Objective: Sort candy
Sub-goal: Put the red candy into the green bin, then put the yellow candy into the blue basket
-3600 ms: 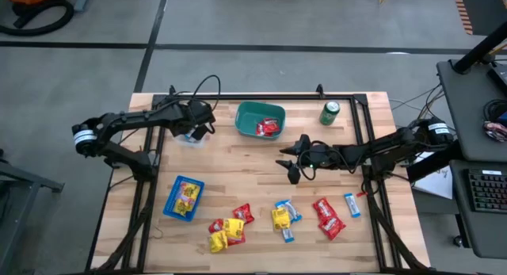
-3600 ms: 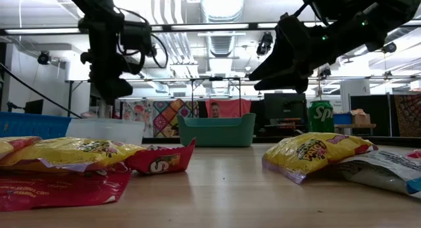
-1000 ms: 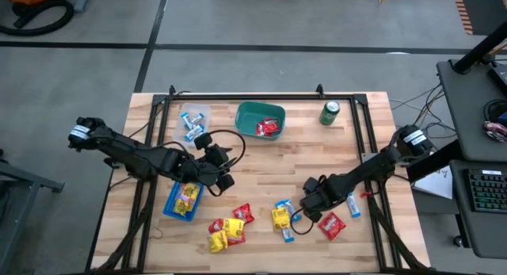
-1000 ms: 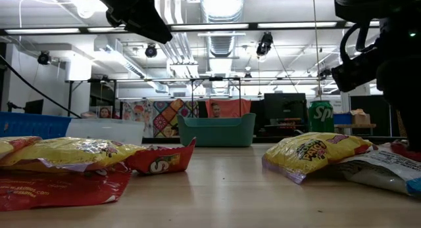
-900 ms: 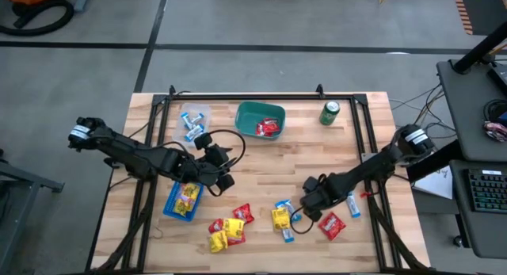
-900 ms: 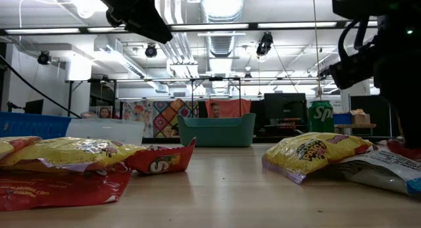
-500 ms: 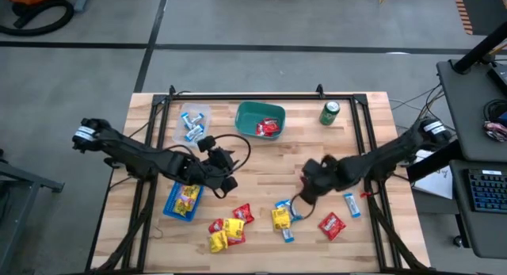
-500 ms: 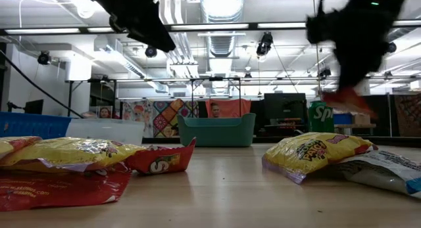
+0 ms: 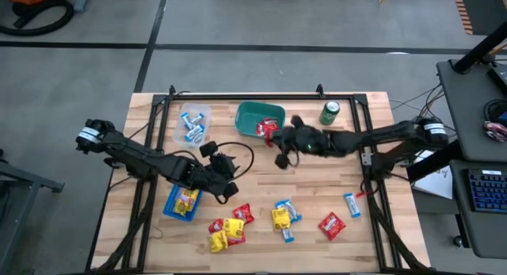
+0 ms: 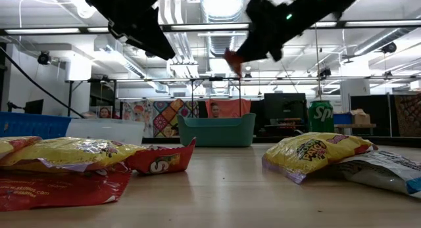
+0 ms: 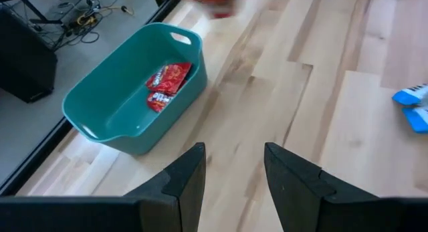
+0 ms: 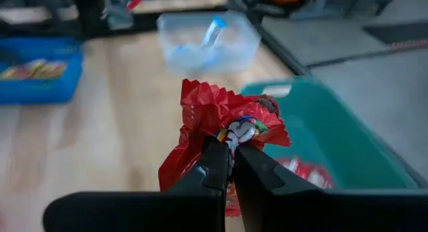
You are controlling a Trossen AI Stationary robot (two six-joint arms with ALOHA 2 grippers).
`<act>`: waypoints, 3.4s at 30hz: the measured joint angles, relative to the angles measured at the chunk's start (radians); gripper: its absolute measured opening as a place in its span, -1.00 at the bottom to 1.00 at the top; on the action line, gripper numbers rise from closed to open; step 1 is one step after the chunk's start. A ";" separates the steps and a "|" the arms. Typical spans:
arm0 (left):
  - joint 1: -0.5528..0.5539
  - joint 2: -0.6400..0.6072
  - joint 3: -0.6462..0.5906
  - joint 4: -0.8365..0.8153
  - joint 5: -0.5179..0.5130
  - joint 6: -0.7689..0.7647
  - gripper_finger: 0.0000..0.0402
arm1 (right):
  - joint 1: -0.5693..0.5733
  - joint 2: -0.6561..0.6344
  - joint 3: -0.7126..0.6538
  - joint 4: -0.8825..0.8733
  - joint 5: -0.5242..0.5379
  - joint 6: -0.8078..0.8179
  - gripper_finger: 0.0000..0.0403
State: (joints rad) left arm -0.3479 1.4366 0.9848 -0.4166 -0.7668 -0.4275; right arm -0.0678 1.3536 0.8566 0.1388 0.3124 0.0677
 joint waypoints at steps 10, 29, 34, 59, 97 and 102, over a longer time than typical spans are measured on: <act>-0.079 0.000 0.000 -0.020 0.001 -0.035 -0.32 | -0.235 0.229 0.004 0.348 -0.108 -0.057 -0.94; -0.095 0.000 0.000 -0.028 0.001 -0.055 -0.32 | -0.291 0.319 0.005 0.420 -0.140 -0.016 -0.57; -0.095 0.000 0.000 -0.028 0.000 -0.057 -0.32 | -0.291 0.318 0.005 0.420 -0.138 -0.008 -0.26; -0.097 0.000 0.000 -0.021 0.278 -0.073 -0.32 | -0.119 -0.087 0.006 0.027 -0.313 -0.001 0.15; -0.221 0.336 0.101 0.068 0.595 -0.170 -0.32 | 0.437 -0.141 0.005 -0.284 -0.023 0.229 0.15; -0.221 0.339 0.101 0.059 0.592 -0.176 -0.32 | 0.437 -0.141 0.005 -0.287 -0.022 0.229 0.15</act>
State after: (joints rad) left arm -0.5690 1.7757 1.0859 -0.3575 -0.1750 -0.6032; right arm 0.3691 1.2129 0.8618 -0.1481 0.2906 0.2966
